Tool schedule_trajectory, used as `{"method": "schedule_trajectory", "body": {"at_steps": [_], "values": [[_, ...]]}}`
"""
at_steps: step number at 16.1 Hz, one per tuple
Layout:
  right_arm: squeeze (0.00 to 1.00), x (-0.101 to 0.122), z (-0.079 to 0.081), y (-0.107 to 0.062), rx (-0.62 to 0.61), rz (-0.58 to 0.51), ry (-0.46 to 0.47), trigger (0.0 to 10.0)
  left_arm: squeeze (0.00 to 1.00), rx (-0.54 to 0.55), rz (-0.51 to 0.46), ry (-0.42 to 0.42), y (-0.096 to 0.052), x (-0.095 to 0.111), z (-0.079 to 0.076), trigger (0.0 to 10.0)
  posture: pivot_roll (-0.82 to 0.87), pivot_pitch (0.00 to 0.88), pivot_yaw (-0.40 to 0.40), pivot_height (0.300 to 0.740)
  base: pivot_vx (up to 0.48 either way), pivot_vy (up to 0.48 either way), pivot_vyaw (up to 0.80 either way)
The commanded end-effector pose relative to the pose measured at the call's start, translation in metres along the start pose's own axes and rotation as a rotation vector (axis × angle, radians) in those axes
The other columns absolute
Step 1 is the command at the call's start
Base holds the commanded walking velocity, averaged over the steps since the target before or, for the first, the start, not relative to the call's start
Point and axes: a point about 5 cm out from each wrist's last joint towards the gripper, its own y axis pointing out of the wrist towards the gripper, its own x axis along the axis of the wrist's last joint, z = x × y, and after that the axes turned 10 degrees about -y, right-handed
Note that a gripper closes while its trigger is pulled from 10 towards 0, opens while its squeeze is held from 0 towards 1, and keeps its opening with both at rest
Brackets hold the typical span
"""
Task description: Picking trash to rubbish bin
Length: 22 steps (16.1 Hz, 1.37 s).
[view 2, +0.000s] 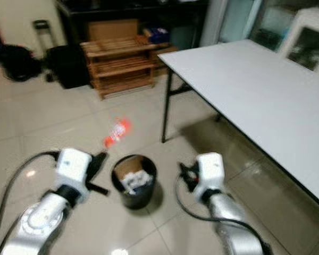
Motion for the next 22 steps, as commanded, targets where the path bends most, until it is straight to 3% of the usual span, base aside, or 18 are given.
{"method": "schedule_trajectory", "body": {"at_steps": [1, 3, 5, 11, 15, 22], "values": [[0.0, 0.01, 0.009, 0.006, 0.035, -0.043, -0.008, 10.0, 0.0, 0.025, -0.001, 0.018, -0.002, 0.001, 0.007, 10.0, 0.05, 0.036, -0.072, 0.74, 0.352, 0.0, 0.8], [0.0, 0.01, 0.008, 0.007, 0.022, -0.043, -0.009, 10.0, 0.0, 0.023, -0.001, 0.018, -0.002, 0.001, 0.007, 10.0, 0.06, 0.035, -0.073, 0.74, 0.358, 0.0, 0.8], [0.0, 0.009, 0.002, 0.007, -0.023, -0.043, 0.036, 10.0, 0.0, 0.023, -0.001, 0.02, -0.002, 0.001, 0.007, 10.0, 0.06, 0.034, -0.074, 0.74, 0.36, 0.0, 0.0], [0.0, 0.005, 0.001, 0.006, -0.038, -0.017, 0.04, 10.0, 0.0, 0.002, -0.001, 0.034, -0.001, 0.001, 0.006, 10.0, 0.05, 0.03, -0.068, 0.74, 0.358, 0.0, 0.0], [0.0, 0.002, -0.002, 0.005, -0.058, -0.005, 0.047, 10.0, 0.0, -0.006, 0.002, 0.038, 0.0, 0.001, 0.006, 10.0, 0.05, 0.032, -0.065, 0.74, 0.357, 0.0, -0.77], [0.0, 0.003, -0.002, 0.005, -0.06, -0.013, 0.033, 10.0, 0.0, -0.017, 0.014, 0.041, 0.0, -0.002, 0.005, 10.0, 0.05, 0.036, -0.066, 0.74, 0.359, 0.0, 0.0]]}}
